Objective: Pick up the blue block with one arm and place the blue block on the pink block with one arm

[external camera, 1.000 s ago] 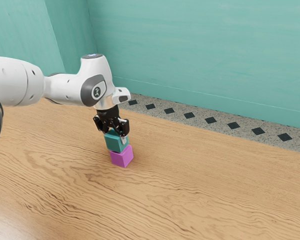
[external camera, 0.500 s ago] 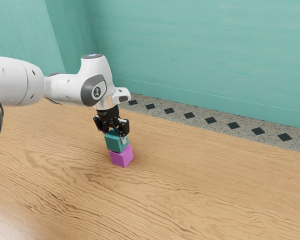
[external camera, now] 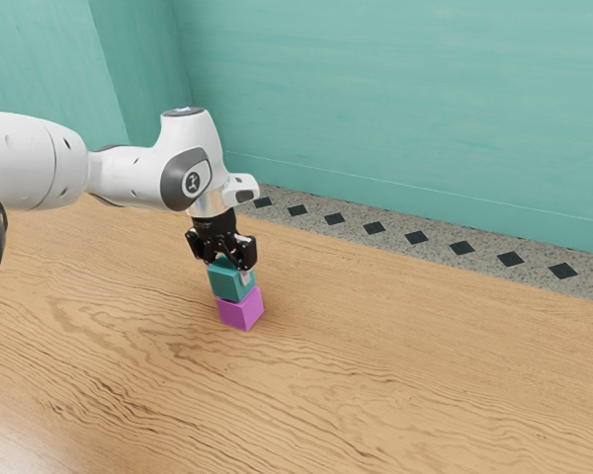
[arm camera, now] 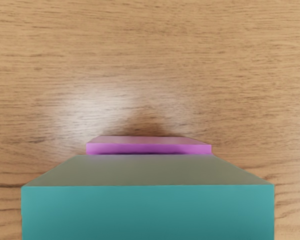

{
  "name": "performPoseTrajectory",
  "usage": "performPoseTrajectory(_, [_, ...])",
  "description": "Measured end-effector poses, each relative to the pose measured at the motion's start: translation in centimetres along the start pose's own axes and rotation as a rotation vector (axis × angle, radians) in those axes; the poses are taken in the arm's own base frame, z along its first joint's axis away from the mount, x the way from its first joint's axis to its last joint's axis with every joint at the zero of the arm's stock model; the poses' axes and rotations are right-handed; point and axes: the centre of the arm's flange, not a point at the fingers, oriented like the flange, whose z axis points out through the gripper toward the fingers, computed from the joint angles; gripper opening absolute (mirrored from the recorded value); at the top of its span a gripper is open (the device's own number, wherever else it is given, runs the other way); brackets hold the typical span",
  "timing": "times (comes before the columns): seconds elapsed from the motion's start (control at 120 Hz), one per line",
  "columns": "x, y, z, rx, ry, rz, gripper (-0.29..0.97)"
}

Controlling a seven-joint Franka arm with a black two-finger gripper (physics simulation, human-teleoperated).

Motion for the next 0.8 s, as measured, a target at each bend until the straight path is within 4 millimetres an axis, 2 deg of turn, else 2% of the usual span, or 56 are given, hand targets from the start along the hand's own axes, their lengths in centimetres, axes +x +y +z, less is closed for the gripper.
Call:
performPoseTrajectory(0.183, [0.0, 0.2, 0.1, -0.009, 0.003, -0.002, 0.58])
performPoseTrajectory(0.375, [0.0, 0.2, 0.0, -0.012, 0.006, -0.006, 0.64])
performPoseTrajectory(0.433, [0.0, 0.2, -0.6, -0.012, 0.012, -0.006, 0.65])
performPoseTrajectory(0.45, [-0.1, 0.3, -1.3, -0.013, 0.02, -0.005, 0.65])
performPoseTrajectory(0.467, [-0.2, 0.4, -2.8, -0.014, 0.038, -0.004, 0.65])
performPoseTrajectory(0.483, [-0.4, 0.5, -4.5, -0.016, 0.059, -0.001, 0.66])
performPoseTrajectory(0.542, [-2.0, 1.0, -12.6, -0.02, 0.151, 0.014, 0.66])
performPoseTrajectory(0.575, [-3.0, 1.1, -15.2, -0.016, 0.171, 0.021, 0.66])
performPoseTrajectory(0.708, [-4.7, 1.4, -19.6, 0.008, 0.134, 0.04, 0.67])
performPoseTrajectory(0.8, [-5.7, 1.2, -20.5, 0.014, 0.075, 0.039, 0.67])
